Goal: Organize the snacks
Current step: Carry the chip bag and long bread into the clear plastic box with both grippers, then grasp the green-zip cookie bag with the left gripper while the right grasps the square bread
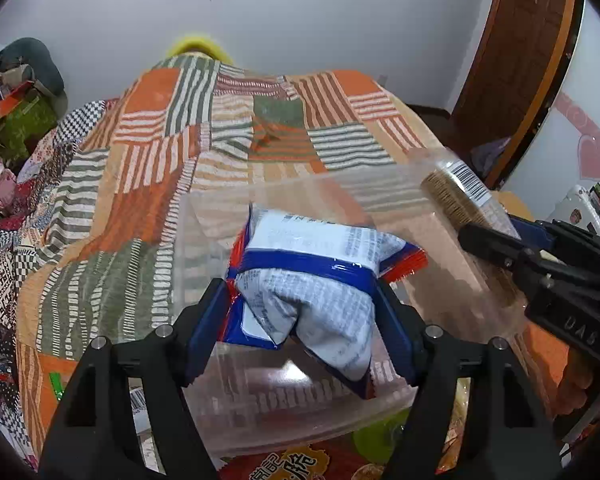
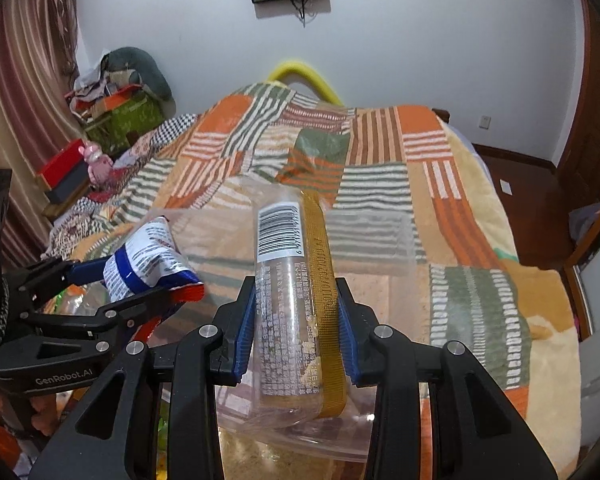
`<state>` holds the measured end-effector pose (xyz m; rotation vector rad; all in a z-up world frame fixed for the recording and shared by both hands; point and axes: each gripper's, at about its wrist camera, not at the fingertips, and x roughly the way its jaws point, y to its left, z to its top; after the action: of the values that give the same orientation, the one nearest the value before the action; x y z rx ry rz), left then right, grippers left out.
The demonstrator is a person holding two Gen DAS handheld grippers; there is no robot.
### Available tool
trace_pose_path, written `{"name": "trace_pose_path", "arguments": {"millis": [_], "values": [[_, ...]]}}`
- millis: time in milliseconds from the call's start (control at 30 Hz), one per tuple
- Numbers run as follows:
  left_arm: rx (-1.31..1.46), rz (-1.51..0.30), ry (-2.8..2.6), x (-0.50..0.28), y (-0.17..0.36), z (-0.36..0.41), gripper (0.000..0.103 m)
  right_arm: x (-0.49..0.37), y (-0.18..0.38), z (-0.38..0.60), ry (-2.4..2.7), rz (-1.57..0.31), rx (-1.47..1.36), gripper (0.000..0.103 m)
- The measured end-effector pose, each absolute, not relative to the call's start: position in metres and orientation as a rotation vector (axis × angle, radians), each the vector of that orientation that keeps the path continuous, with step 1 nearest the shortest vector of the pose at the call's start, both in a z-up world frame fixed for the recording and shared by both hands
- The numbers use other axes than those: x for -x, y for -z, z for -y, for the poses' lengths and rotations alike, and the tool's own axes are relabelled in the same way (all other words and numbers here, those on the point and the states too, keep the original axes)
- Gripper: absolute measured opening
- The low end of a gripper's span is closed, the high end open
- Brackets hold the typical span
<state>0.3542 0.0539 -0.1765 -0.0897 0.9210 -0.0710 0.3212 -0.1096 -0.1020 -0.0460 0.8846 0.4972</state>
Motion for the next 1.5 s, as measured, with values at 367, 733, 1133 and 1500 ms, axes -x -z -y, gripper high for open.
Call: {"name": "trace_pose_path", "arguments": {"millis": [367,733,1133,1500], "values": [[0.056,-0.882,0.09,-0.342,0.161,-0.051,0.073,-0.317,0.103,0.113,-0.489,-0.899,0.068,0.035],[0.098,-0.76,0.019,-0.291,0.109,-0.105,0.087,-0.296,0.073,0.126,-0.491,-0.827,0.058,0.044],[0.138,-0.855,-0.14,-0.264,0.14,-0.184,0.09,-0.257,0.073,0.134,-0.487,-0.816,0.066,0.058],[0.219,-0.973,-0.152,-0.272,0.211,-0.208,0.09,-0.243,0.106,0.125,-0.471,-0.909,0.092,0.073]]}}
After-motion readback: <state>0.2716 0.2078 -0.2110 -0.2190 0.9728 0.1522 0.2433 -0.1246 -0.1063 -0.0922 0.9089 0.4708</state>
